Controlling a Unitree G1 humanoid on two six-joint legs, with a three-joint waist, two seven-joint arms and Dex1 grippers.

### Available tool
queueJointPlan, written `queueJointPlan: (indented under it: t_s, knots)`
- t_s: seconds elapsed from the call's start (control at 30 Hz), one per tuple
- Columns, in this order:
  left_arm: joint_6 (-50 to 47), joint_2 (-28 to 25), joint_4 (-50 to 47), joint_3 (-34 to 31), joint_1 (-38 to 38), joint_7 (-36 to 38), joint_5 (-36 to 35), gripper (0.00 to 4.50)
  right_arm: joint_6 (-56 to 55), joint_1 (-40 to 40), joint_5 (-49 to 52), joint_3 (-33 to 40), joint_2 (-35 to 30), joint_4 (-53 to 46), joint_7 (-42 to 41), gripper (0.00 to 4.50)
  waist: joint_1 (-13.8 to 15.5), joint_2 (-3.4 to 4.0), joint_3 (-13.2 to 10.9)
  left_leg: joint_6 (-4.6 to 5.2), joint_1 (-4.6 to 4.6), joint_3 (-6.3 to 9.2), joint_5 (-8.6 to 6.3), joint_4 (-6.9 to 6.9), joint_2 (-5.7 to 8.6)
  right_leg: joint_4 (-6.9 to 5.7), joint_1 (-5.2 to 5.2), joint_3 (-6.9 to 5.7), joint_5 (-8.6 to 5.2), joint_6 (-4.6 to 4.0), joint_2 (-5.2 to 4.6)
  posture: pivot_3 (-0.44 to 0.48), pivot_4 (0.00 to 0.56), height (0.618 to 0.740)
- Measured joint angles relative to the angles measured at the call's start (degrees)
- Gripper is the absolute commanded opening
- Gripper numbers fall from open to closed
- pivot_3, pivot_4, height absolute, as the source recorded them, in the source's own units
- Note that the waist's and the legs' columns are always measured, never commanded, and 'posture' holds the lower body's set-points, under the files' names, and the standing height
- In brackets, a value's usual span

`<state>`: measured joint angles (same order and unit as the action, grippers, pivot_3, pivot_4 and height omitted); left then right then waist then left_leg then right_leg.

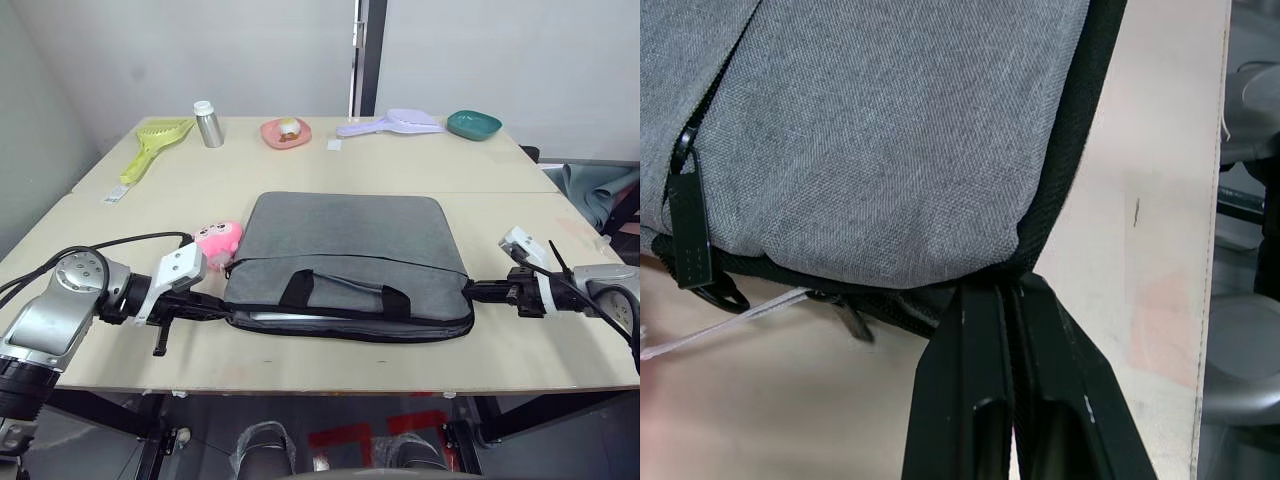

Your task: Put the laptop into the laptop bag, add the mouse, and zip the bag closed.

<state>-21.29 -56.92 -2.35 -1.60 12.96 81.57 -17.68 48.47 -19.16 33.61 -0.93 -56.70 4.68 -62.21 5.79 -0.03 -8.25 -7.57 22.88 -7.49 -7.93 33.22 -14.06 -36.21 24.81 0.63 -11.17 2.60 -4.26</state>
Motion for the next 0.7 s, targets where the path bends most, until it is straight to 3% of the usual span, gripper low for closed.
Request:
queueJointPlan:
  t_s: [0.13,0.17,0.37,0.5,0.57,0.7]
  knots:
    - [2.0,0.5,1.6,0.6,0.3,-0.8,0.3,0.0,0.1,-0.8,-0.5,0.0,0.2,0.5,-0.3,0.02,0.0,0.0,0.0,0.0,-0.01,-0.01,0.0,0.0,0.0,-0.02,0.01,0.01,0.0,0.0,0.0,0.0,0.15,0.74]
    - [2.5,0.7,2.1,0.7,0.3,-0.8,0.5,0.0,0.1,-0.8,-0.5,0.0,0.3,0.5,-0.3,0.32,0.0,0.0,0.0,0.0,-0.01,-0.01,0.0,0.0,0.0,-0.03,0.02,0.01,0.0,0.0,0.01,0.0,0.15,0.74]
    - [-1.7,1.1,2.6,0.6,1.2,-1.3,-0.9,2.02,1.3,-1.9,-0.7,1.1,0.7,1.9,-0.8,2.32,0.0,0.0,0.0,0.01,-0.02,-0.02,0.0,0.05,0.0,-0.11,0.03,0.04,0.01,-0.01,0.01,0.0,0.15,0.74]
    - [-7.3,-4.3,2.5,-1.5,1.1,0.2,-3.7,3.42,1.2,-1.3,-0.3,3.9,-4.2,2.7,-4.4,3.7,0.1,0.0,0.0,0.01,0.01,-0.05,0.0,0.06,0.0,-0.08,0.06,0.08,0.0,-0.01,0.01,0.0,0.15,0.74]
    - [-9.1,-6.6,2.4,-4.7,0.2,1.2,-5.6,3.43,0.6,-0.8,-0.1,7.1,-6.6,3.3,-5.6,4.39,0.1,0.0,0.0,0.01,0.0,-0.09,-0.01,0.04,0.0,-0.01,0.06,0.11,0.0,-0.01,0.01,0.0,0.15,0.74]
    - [-13.1,-8.7,2.5,-11.5,-0.4,2.0,-10.2,3.43,0.6,-0.3,1.1,13.0,-9.1,1.9,-6.8,4.45,0.0,0.0,0.0,0.02,-0.06,-0.14,-0.01,0.02,0.0,-0.03,0.06,0.16,0.0,-0.01,0.02,0.0,0.15,0.74]
